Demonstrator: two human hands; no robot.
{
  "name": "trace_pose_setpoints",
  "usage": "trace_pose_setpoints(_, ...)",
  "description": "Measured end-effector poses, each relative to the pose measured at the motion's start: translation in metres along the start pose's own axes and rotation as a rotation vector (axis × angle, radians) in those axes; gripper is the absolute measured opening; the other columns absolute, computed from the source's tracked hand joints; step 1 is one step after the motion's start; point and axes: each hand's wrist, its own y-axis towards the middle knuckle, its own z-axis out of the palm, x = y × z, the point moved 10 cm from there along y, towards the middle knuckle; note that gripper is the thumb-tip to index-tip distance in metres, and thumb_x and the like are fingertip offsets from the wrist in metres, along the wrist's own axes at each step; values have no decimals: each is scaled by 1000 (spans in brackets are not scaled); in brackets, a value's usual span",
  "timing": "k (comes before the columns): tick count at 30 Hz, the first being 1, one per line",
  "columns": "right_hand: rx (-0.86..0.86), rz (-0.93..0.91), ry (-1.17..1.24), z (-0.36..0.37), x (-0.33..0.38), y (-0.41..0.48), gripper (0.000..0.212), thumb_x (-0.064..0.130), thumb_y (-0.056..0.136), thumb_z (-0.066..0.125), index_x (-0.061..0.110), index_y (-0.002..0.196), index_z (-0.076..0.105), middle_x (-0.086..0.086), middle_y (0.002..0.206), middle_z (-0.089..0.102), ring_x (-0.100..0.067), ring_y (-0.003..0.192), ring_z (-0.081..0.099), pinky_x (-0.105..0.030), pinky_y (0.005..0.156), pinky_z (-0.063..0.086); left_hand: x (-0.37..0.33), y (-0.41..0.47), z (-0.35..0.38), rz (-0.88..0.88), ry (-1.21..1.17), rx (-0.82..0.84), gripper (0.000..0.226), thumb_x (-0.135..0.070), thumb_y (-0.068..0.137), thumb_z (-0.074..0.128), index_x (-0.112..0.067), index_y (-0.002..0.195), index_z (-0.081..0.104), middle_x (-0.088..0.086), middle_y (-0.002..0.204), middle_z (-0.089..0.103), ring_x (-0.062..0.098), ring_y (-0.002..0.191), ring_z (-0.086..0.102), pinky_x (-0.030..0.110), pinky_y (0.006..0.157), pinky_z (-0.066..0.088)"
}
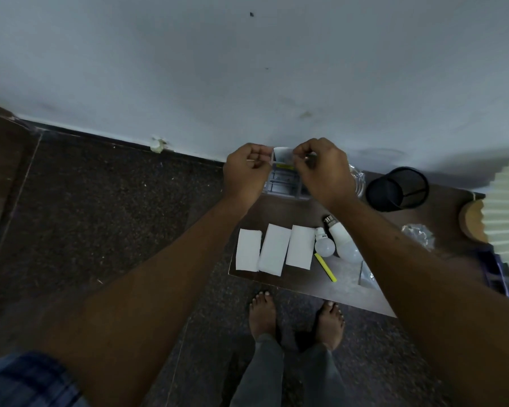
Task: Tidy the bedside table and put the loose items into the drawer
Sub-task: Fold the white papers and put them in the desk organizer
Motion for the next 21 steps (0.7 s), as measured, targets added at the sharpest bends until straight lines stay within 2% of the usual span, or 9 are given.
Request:
trace_pose_setpoints(4, -16, 6, -5, 4, 1, -17, 10, 21, 91, 71, 15, 98, 70, 1, 98, 69, -14, 85, 62, -31, 77, 53, 17, -16, -5, -38, -37, 7, 22, 9, 85, 68, -8, 99, 73, -3, 85, 72, 3, 76, 70, 15, 73, 58)
trace_pose_setpoints(6, -10, 19, 20, 8, 1, -26, 11, 20, 90, 71, 14, 99, 70, 3, 100, 69, -12, 88, 62, -24, 76, 49, 24, -25, -8, -51, -38, 16, 23, 8, 85, 69, -9, 99, 73, -4, 86, 73, 2, 78, 70, 16, 75, 59)
trace_pose_setpoints(10, 25, 76, 55, 23, -4, -47, 14, 22, 91, 69, 15, 103, 72, 1, 104, 71, -11, 85, 63, -25, 73, 51, 43, -45, -14, -56, -23, 31, 21, 4, 85, 71, -13, 98, 73, -5, 87, 74, 4, 81, 71, 18, 78, 59)
trace_pose_setpoints(14, 23, 86, 81, 36, -5, -72, 11, 23, 92, 71, 16, 100, 71, 2, 97, 69, -10, 83, 63, -24, 72, 52, 70, -65, -21, -98, 23, 43, 20, 3, 86, 70, -13, 98, 73, -5, 85, 73, 6, 81, 70, 16, 74, 57)
trace_pose_setpoints(16, 47, 111, 73, 46, -9, -85, 13, 26, 92, 71, 18, 101, 72, 4, 95, 68, -9, 79, 62, -25, 71, 52, 87, -74, -25, -143, 67, 39, 20, 3, 86, 70, -13, 98, 73, -2, 87, 73, 11, 85, 71, 22, 78, 59)
trace_pose_setpoints(19, 119, 175, 53, 68, -20, -105, 19, 30, 93, 70, 19, 108, 72, 12, 94, 65, -8, 85, 64, -29, 76, 55, 111, -86, -33, -216, 112, 24, 20, 5, 86, 69, -7, 102, 74, 9, 99, 75, 22, 96, 71, 36, 90, 60)
trace_pose_setpoints(21, 181, 178, 23, 83, -23, -116, 19, 30, 93, 70, 17, 107, 72, 9, 96, 67, -13, 91, 66, -33, 80, 55, 127, -93, -36, -267, 138, 25, 20, 3, 86, 70, -7, 103, 73, 10, 106, 74, 20, 99, 69, 40, 94, 58)
